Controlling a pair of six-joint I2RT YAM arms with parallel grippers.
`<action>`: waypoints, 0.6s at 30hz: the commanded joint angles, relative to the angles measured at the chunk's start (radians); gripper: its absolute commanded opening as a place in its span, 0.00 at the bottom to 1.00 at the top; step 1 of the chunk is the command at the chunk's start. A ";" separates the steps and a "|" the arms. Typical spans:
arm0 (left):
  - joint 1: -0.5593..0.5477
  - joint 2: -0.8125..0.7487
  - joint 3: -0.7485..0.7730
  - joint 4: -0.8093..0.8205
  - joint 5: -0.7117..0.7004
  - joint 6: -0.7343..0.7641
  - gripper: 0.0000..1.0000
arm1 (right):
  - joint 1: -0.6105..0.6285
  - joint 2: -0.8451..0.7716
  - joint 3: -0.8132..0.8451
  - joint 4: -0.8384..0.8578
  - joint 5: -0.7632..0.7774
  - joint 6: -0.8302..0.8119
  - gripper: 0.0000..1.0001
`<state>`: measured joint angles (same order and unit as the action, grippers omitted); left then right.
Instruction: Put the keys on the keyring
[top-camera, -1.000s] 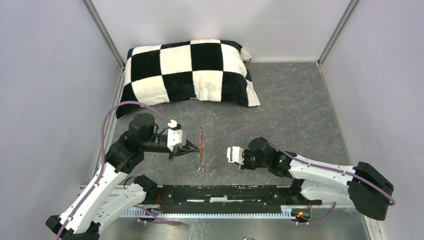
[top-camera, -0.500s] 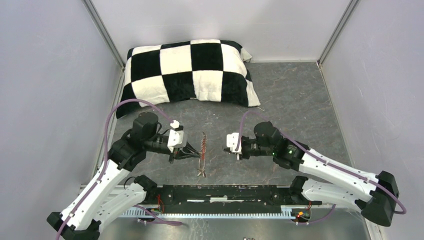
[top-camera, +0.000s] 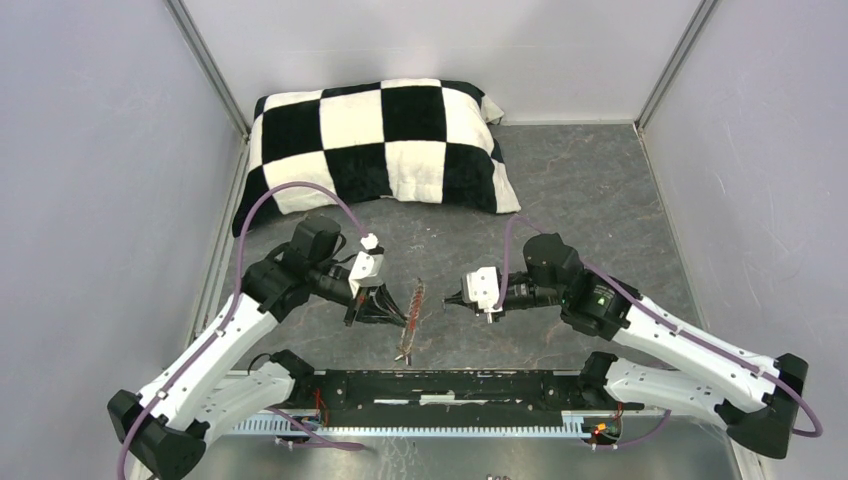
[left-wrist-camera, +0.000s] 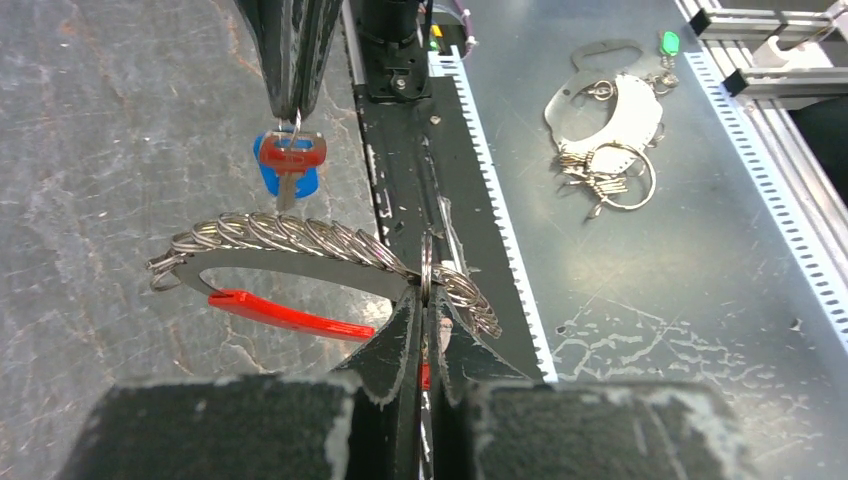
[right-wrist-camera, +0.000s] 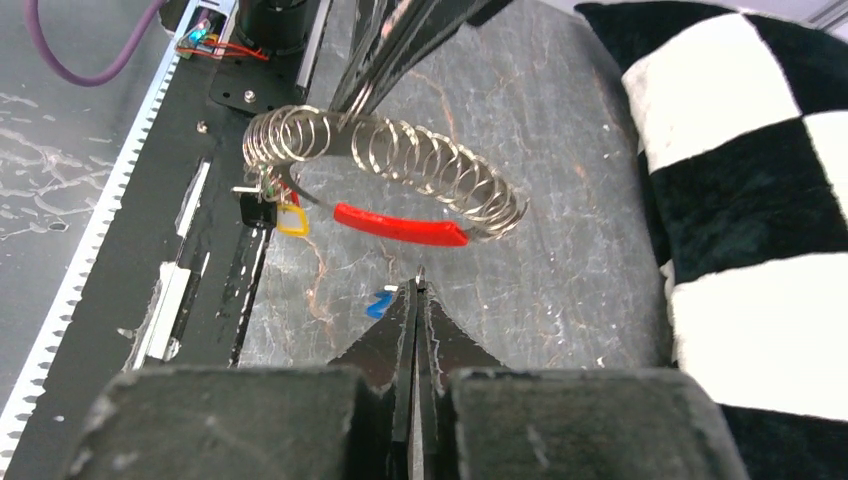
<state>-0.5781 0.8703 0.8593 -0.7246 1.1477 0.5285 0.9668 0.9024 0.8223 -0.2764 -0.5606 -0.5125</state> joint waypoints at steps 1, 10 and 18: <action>0.004 0.031 0.041 -0.007 0.106 0.028 0.02 | -0.001 -0.033 0.067 0.004 -0.036 -0.039 0.01; 0.004 0.105 0.017 -0.006 0.138 0.120 0.02 | -0.001 -0.034 0.078 0.091 -0.033 -0.007 0.00; 0.004 0.167 0.035 -0.035 0.100 0.305 0.02 | -0.001 -0.006 0.043 0.259 -0.067 0.047 0.00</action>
<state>-0.5777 1.0245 0.8597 -0.7338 1.2316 0.6655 0.9668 0.8734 0.8616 -0.1535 -0.5953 -0.4946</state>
